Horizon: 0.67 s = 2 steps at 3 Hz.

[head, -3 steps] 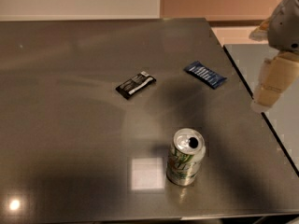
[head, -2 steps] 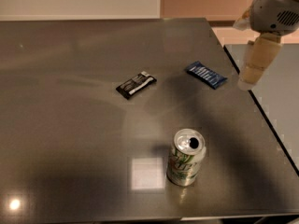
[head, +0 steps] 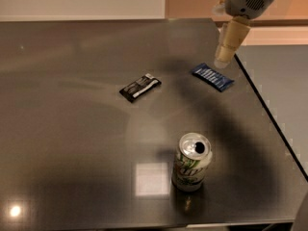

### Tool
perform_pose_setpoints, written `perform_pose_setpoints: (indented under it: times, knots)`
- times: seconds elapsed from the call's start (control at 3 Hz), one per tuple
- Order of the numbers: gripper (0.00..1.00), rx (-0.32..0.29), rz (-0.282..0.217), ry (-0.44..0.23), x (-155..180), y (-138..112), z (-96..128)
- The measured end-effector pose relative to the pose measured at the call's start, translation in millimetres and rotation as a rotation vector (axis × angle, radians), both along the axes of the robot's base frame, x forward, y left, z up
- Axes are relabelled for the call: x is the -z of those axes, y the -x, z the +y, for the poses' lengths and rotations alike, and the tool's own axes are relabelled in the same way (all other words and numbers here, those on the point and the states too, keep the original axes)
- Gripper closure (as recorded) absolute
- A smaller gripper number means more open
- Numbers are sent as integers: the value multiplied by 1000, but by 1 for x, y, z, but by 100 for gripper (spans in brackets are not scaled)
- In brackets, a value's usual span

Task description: Move rxbar chocolate near 7up can

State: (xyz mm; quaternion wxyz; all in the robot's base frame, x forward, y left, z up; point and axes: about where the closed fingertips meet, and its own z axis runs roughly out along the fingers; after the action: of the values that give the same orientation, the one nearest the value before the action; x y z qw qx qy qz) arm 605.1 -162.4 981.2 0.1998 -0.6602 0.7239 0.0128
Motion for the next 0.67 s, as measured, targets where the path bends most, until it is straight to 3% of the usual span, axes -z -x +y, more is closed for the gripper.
perform_pose_setpoints:
  times: [0.67]
  knots:
    - [0,-50,-57,-41,36,-21,58]
